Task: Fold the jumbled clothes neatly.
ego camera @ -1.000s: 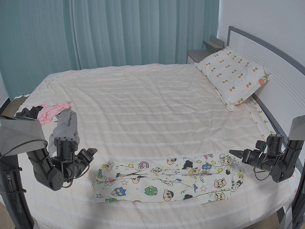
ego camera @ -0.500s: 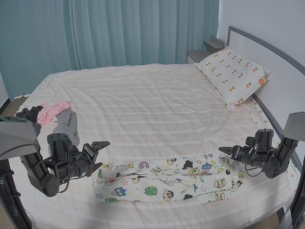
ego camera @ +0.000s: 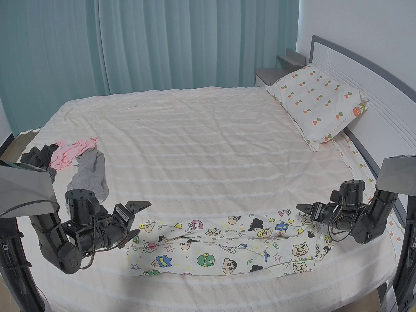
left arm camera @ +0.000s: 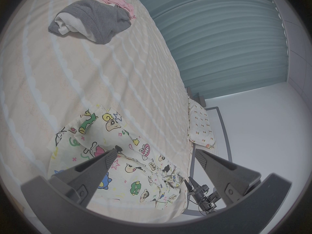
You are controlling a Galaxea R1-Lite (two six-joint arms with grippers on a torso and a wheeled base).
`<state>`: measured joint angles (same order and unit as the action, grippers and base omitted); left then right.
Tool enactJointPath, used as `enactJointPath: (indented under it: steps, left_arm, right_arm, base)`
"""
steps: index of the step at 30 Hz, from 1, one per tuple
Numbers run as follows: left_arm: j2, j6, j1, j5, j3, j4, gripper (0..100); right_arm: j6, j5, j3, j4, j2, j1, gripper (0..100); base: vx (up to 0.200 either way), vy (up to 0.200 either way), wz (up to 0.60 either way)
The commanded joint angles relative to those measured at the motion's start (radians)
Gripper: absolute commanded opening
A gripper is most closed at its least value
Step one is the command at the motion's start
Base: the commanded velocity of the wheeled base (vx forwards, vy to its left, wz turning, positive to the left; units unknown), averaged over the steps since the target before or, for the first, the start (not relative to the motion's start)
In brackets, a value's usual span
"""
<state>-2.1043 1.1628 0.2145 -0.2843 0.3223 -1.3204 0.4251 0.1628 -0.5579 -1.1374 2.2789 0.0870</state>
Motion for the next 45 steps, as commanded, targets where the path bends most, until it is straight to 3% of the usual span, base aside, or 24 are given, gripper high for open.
enactJointPath:
  steps: [1,18,19,35,45]
  left_arm:
    - [-0.011,0.000,0.000,0.000,0.000,0.000,100]
    - [-0.013,0.000,0.000,0.000,0.000,0.000,100]
    - [-0.013,0.000,0.000,0.000,0.000,0.000,100]
    - [-0.013,-0.002,0.000,0.002,-0.002,0.000,100]
    - [-0.013,-0.002,0.000,0.002,-0.002,0.000,100]
  right_arm:
    - [-0.002,0.000,-0.008,-0.001,0.014,-0.015,100]
    - [-0.016,0.006,-0.017,-0.001,0.067,-0.027,100]
    - [-0.016,0.006,-0.017,-0.001,0.067,-0.027,0]
    - [-0.081,-0.026,0.013,-0.027,0.025,-0.010,0]
    - [-0.115,-0.019,0.101,-0.360,0.080,0.016,0]
  base:
    - [0.000,0.000,0.00]
    - [0.000,0.000,0.00]
    - [0.000,0.000,0.00]
    - [0.000,0.000,0.00]
    - [0.000,0.000,0.00]
